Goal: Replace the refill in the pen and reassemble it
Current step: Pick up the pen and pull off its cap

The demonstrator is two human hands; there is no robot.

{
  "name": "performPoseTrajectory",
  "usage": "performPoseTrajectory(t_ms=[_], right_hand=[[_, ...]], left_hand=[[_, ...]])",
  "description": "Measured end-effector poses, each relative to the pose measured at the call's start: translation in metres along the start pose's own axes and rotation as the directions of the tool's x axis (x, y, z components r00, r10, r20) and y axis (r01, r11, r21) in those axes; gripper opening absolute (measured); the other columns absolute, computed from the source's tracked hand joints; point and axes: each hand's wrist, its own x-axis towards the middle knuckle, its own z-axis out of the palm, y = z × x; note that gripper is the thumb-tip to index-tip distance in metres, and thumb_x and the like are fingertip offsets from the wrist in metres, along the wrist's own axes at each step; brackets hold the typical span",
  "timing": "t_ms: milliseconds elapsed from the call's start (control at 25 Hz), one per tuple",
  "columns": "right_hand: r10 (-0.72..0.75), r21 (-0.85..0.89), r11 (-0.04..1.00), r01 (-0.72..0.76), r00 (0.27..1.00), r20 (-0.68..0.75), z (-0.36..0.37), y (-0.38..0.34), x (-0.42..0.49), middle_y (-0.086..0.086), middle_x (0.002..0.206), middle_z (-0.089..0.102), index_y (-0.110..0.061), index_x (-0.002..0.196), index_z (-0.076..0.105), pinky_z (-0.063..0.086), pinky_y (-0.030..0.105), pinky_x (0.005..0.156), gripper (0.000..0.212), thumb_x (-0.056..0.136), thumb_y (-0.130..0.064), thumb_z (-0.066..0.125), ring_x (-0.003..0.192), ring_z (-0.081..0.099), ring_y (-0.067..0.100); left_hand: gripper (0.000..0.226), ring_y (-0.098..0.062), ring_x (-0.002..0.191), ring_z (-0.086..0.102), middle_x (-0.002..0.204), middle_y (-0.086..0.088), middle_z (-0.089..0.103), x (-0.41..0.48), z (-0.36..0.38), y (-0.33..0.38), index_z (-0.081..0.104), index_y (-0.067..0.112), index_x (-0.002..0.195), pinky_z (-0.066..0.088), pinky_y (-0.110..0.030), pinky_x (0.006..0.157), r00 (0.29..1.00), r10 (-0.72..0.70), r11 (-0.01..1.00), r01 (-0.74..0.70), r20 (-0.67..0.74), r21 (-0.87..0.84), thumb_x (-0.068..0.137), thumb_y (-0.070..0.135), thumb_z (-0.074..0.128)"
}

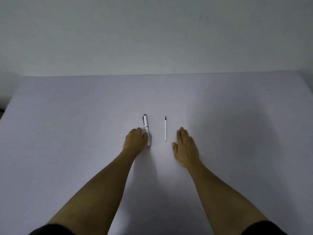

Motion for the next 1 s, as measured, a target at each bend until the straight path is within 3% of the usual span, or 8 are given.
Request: performPoseTrajectory(t_ms=[120, 280, 480, 600, 680, 800, 880, 1000], right_hand=[[0.028, 0.019, 1.0, -0.025, 0.985, -0.168, 0.016, 0.002, 0.004, 0.019, 0.149, 0.038, 0.001, 0.139, 0.036, 0.03, 0.044, 0.11, 0.061, 0.09, -0.035, 0.025, 0.137, 0.038, 0.033], [0.01, 0.0, 1.0, -0.01, 0.969, -0.249, 0.026, 0.004, 0.005, 0.017, 0.146, 0.044, -0.001, 0.138, 0.039, 0.032, 0.045, 0.108, 0.058, 0.089, -0.032, 0.032, 0.135, 0.042, 0.03], [0.002, -0.017, 1.0, -0.005, 0.986, -0.167, 0.025, 0.006, 0.008, 0.015, 0.15, 0.036, -0.002, 0.141, 0.035, 0.028, 0.044, 0.111, 0.062, 0.09, -0.036, 0.026, 0.138, 0.037, 0.03], [-0.017, 0.167, 0.985, 0.032, 0.996, -0.091, 0.015, 0.012, 0.008, 0.012, 0.157, 0.02, -0.005, 0.145, 0.026, 0.013, 0.035, 0.117, 0.066, 0.091, -0.041, 0.02, 0.146, 0.019, 0.026], [0.037, 0.404, 0.914, 0.021, 0.99, -0.135, -0.008, 0.012, 0.01, 0.015, 0.147, 0.04, -0.004, 0.136, 0.042, 0.023, 0.026, 0.111, 0.051, 0.094, -0.032, 0.036, 0.138, 0.036, 0.028], [0.135, 0.653, 0.757, 0.032, 0.97, -0.204, -0.056, -0.006, 0.009, 0.006, 0.107, 0.069, -0.011, 0.114, 0.064, 0.04, 0.012, 0.085, 0.026, 0.094, -0.022, 0.051, 0.098, 0.063, 0.015], [0.121, 0.757, 0.654, 0.018, 0.984, -0.128, -0.082, -0.023, 0.006, -0.006, 0.093, 0.07, -0.02, 0.107, 0.067, 0.044, 0.007, 0.073, 0.022, 0.092, -0.029, 0.054, 0.087, 0.065, 0.007], [0.078, 0.832, 0.555, 0.015, 0.995, -0.069, -0.095, -0.04, 0.001, -0.005, 0.093, 0.072, -0.02, 0.106, 0.067, 0.048, 0.007, 0.077, 0.024, 0.088, -0.033, 0.06, 0.087, 0.068, 0.006]], left_hand=[[0.033, -0.034, 0.08, 0.056, 0.093, -0.022, 0.063, 0.017, 0.01, 0.007, 0.056, -0.003, 0.092, 0.036, -0.034, 0.066, 0.994, -0.096, 0.992, 0.092, -0.048, -0.088, 0.094, 0.028, 0.045], [0.029, -0.038, 0.088, 0.059, 0.096, -0.022, 0.064, 0.034, 0.025, 0.013, 0.056, -0.002, 0.095, 0.038, -0.033, 0.066, 0.979, -0.204, 0.974, 0.2, -0.024, -0.109, 0.09, 0.026, 0.05], [0.025, -0.034, 0.083, 0.06, 0.092, -0.02, 0.065, 0.036, 0.022, 0.014, 0.059, 0.0, 0.093, 0.039, -0.032, 0.062, 0.964, -0.266, 0.948, 0.262, 0.002, -0.178, 0.089, 0.023, 0.052], [0.025, -0.033, 0.074, 0.06, 0.072, -0.013, 0.06, 0.026, 0.004, 0.006, 0.056, 0.003, 0.078, 0.043, -0.035, 0.058, 0.984, -0.173, 0.966, 0.158, -0.054, -0.203, 0.088, 0.025, 0.053], [0.025, -0.028, 0.066, 0.058, 0.066, -0.008, 0.057, 0.017, -0.014, 0.0, 0.057, 0.004, 0.076, 0.047, -0.035, 0.058, 0.994, -0.077, 0.966, 0.054, -0.082, -0.255, 0.086, 0.027, 0.058], [0.019, -0.013, 0.054, 0.048, 0.062, 0.001, 0.055, -0.007, -0.04, -0.007, 0.056, 0.012, 0.077, 0.036, -0.018, 0.05, 0.988, 0.118, 0.963, -0.138, -0.101, -0.23, 0.085, 0.027, 0.064], [0.017, -0.01, 0.051, 0.043, 0.059, 0.006, 0.05, -0.023, -0.049, -0.008, 0.058, 0.011, 0.079, 0.032, -0.016, 0.05, 0.969, 0.216, 0.949, -0.237, -0.118, -0.208, 0.085, 0.026, 0.065], [0.018, -0.016, 0.055, 0.046, 0.064, 0.002, 0.055, -0.04, -0.049, -0.008, 0.061, 0.008, 0.081, 0.032, -0.016, 0.052, 0.925, 0.352, 0.914, -0.373, -0.143, -0.161, 0.083, 0.024, 0.067]])
